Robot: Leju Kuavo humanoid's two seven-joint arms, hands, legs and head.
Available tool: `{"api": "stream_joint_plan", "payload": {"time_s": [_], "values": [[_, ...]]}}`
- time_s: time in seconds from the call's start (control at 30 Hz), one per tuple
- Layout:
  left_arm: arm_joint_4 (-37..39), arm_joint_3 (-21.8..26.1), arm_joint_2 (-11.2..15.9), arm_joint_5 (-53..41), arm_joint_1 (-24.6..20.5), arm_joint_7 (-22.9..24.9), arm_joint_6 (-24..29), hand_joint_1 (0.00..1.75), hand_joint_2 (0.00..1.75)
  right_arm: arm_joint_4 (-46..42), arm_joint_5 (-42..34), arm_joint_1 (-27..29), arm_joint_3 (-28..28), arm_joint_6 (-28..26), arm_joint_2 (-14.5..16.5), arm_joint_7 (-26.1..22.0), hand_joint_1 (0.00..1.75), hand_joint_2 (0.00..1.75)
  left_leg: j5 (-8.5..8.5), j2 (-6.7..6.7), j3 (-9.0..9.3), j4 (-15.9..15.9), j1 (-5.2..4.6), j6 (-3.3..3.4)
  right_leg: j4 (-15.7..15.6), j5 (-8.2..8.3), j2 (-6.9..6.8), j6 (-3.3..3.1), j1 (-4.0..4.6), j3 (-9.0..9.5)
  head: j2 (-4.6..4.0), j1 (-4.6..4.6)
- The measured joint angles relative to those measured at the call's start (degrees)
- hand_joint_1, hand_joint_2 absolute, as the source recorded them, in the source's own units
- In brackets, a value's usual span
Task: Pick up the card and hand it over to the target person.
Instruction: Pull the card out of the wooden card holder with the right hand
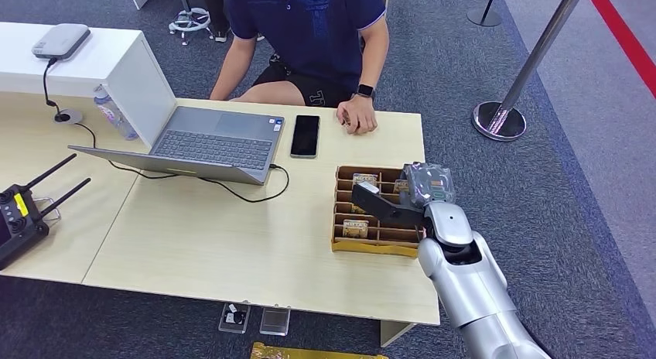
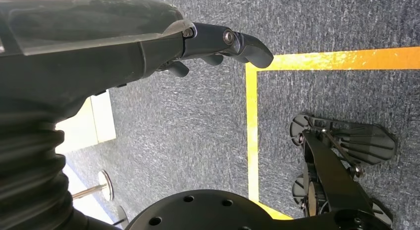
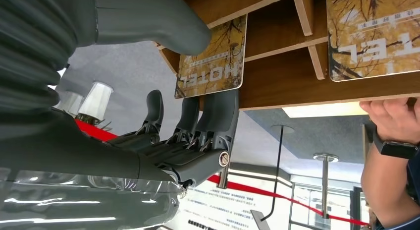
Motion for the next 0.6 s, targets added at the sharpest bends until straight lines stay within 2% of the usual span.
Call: {"api": "stream_joint_plan", "payload": {"time_s": [0.17,0.33,0.43,0.47,0.57,0.6], "values": [[0.00,0.11,0.04,-0.08,-0.01,0.06,0.03,0.00,1.75,-0.44,-0.02,-0.10,-0.20,-0.08,0.08,0.09,1.08,1.75,0.00,0.01,-0.02,0.02,0.00,0.00,0.02,0.00,0.01,0.00,0.00,-0.02,0.00,0.00],[-0.05,0.10,0.12,-0.28,0.04,-0.52,-0.40,0.00,1.75,-1.39,0.08,0.42,-0.61,-0.13,-0.07,0.40,1.34,1.75,-0.03,-0.01,0.00,0.03,0.00,0.00,0.03,-0.03,-0.01,0.01,0.00,0.00,0.00,0.00],[-0.07,-0.18,0.22,-0.61,0.08,-1.61,-1.00,0.00,0.44,-1.82,0.13,0.71,-0.94,-0.18,-0.27,0.49,1.42,1.75,-0.02,-0.02,0.00,0.03,0.00,0.00,0.02,-0.02,-0.02,0.01,0.00,0.00,0.00,0.00],[-0.05,-0.29,0.24,-0.74,0.09,-1.85,-1.09,0.00,0.44,-1.89,0.14,0.75,-1.00,-0.19,-0.29,0.49,1.46,1.75,-0.01,-0.03,0.00,0.01,0.00,0.01,0.00,-0.01,-0.03,0.01,0.00,0.01,0.00,0.00],[-0.02,-0.63,0.30,-1.19,0.12,-1.91,-1.01,0.00,1.75,-1.90,0.20,0.69,-1.01,-0.14,-0.17,0.53,1.68,1.75,0.00,-0.03,0.00,0.02,0.00,0.00,0.01,0.00,-0.03,0.01,0.00,0.00,0.00,0.00],[-0.01,-0.71,0.30,-1.30,0.12,-1.91,-0.98,0.00,1.75,-1.89,0.21,0.70,-1.01,-0.13,-0.13,0.54,1.74,1.75,0.00,-0.02,-0.01,0.03,0.00,0.00,0.02,-0.01,-0.02,0.01,0.00,-0.01,0.00,0.00]]}}
